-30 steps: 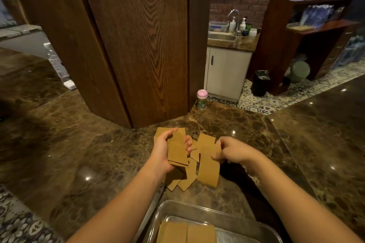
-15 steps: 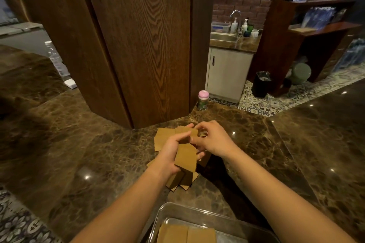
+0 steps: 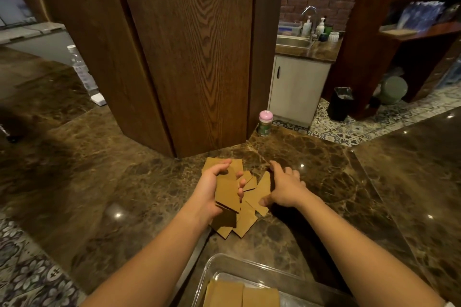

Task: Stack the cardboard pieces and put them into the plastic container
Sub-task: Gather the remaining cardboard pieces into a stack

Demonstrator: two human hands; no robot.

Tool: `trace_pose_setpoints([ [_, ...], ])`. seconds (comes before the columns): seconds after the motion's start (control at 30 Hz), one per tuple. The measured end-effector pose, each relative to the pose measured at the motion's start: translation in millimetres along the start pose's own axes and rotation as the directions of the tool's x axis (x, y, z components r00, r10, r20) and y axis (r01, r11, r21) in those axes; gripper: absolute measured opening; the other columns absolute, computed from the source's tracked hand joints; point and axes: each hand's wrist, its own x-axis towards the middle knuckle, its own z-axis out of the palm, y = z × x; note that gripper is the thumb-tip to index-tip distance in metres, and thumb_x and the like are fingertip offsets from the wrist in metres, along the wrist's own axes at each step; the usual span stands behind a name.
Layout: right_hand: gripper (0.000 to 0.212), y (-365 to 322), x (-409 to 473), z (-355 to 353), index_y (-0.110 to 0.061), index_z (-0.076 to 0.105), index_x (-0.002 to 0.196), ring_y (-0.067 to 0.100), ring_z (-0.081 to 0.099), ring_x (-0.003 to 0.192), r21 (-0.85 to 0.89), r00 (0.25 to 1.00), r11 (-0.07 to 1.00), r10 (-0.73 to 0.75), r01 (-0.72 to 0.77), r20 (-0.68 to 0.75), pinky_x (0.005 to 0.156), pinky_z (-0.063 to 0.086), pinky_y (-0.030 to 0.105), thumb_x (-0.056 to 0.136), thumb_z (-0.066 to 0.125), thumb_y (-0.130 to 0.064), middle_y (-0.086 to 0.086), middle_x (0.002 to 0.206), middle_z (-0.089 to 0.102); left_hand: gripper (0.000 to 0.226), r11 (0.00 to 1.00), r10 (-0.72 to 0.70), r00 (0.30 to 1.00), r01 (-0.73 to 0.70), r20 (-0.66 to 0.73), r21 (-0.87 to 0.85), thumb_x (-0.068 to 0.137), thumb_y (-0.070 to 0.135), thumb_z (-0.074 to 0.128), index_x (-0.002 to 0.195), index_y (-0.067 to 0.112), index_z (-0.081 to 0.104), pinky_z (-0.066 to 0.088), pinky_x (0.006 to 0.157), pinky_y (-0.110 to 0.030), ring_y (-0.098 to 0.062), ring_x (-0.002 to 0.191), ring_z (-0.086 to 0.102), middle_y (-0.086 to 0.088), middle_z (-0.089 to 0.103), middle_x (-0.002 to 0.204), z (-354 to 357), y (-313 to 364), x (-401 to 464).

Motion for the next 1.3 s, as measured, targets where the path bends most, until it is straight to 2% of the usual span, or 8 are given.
trace_pose_setpoints([
  [0.17, 0.017, 14, -5, -34, -0.02, 0.062, 0.095, 0.02, 0.061, 0.091, 0.354, 0.996, 0.935, 0.003, 0.029, -0.091, 0.071, 0.049, 0.03, 0.087, 0.07, -0.008, 0.004, 0.099, 0.066, 0.033, 0.999, 0.001, 1.0, 0.0, -0.025, 0.037, 0.092, 0.022, 0.061, 0.125, 0.023, 0.06, 0.051, 0.055, -0.037, -0.031, 0.064, 0.066, -0.021, 0.065, 0.107, 3, 1, 1],
  [0.43, 0.018, -18, -44, -69, -0.014, 0.076, 0.097, 0.018, 0.066, 0.087, 0.696, 0.969, 0.713, -0.222, 0.089, 0.103, 0.07, 0.048, 0.03, 0.093, 0.063, -0.002, 0.006, 0.093, 0.074, 0.043, 0.995, -0.033, 0.999, 0.034, -0.009, 0.091, 0.092, 0.053, 0.058, 0.123, 0.024, 0.064, 0.061, 0.065, -0.043, -0.034, 0.08, 0.075, -0.019, 0.076, 0.102, 12, -11, 0],
  [0.57, 0.011, -42, -49, -53, -0.019, 0.075, 0.097, 0.009, 0.061, 0.069, 0.641, 0.964, 0.737, -0.265, 0.213, -0.016, 0.057, 0.042, 0.021, 0.093, 0.068, -0.011, -0.002, 0.084, 0.072, 0.061, 0.989, -0.056, 0.995, 0.043, 0.088, 0.144, 0.082, 0.068, 0.056, 0.127, 0.028, 0.064, 0.06, 0.063, -0.04, -0.029, 0.08, 0.075, -0.013, 0.077, 0.104, 16, -12, -5],
  [0.77, 0.009, -66, -41, -23, -0.031, 0.063, 0.099, 0.026, 0.055, 0.107, 0.507, 0.939, 0.792, -0.315, 0.341, -0.14, 0.056, 0.058, 0.031, 0.094, 0.068, -0.025, 0.001, 0.117, 0.055, 0.043, 0.977, -0.089, 0.987, 0.061, 0.131, 0.203, 0.079, 0.023, 0.072, 0.121, 0.014, 0.067, 0.061, 0.06, -0.044, -0.037, 0.071, 0.072, -0.021, 0.074, 0.091, 10, -5, -20],
  [0.9, 0.011, -73, -32, -9, -0.033, 0.054, 0.102, 0.017, 0.05, 0.111, 0.413, 0.903, 0.819, -0.272, 0.398, -0.332, 0.083, 0.049, 0.033, 0.095, 0.063, -0.033, -0.006, 0.111, 0.057, 0.035, 0.998, 0.07, 0.998, -0.07, 0.004, -0.001, 0.089, 0.012, 0.057, 0.124, 0.014, 0.058, 0.053, 0.055, -0.036, -0.03, 0.062, 0.063, -0.021, 0.067, 0.087, -11, 16, -23],
  [1.0, 0.041, -73, -30, 4, -0.023, 0.058, 0.109, 0.018, 0.061, 0.093, 0.199, 0.956, 0.935, -0.286, 0.294, -0.07, 0.079, 0.054, 0.037, 0.085, 0.066, -0.057, -0.004, 0.102, 0.064, 0.031, 0.98, 0.053, 0.995, -0.068, -0.087, -0.188, 0.093, 0.025, 0.057, 0.112, 0.0, 0.059, 0.051, 0.056, -0.033, -0.025, 0.064, 0.061, -0.016, 0.066, 0.082, -41, 40, -27],
  [1.1, 0.095, -77, -35, 28, -0.016, 0.054, 0.121, 0.025, 0.059, 0.106, -0.203, 0.963, 0.944, -0.237, 0.26, 0.131, 0.085, 0.054, 0.04, 0.056, 0.069, -0.084, 0.003, 0.116, 0.063, 0.036, 0.977, 0.047, 0.993, -0.068, -0.104, -0.201, 0.094, 0.03, 0.057, 0.111, -0.002, 0.061, 0.052, 0.057, -0.035, -0.025, 0.067, 0.063, -0.014, 0.067, 0.085, -60, 46, -29],
  [1.3, 0.08, -79, -31, 33, -0.013, 0.046, 0.126, 0.029, 0.06, 0.111, -0.062, 0.965, 0.984, -0.152, 0.169, 0.213, 0.084, 0.052, 0.037, 0.068, 0.089, -0.048, 0.007, 0.121, 0.062, 0.033, 0.977, 0.059, 0.983, -0.092, -0.173, -0.193, 0.095, 0.03, 0.057, 0.103, -0.002, 0.063, 0.052, 0.058, -0.035, -0.026, 0.067, 0.066, -0.016, 0.069, 0.083, -64, 39, -26],
])
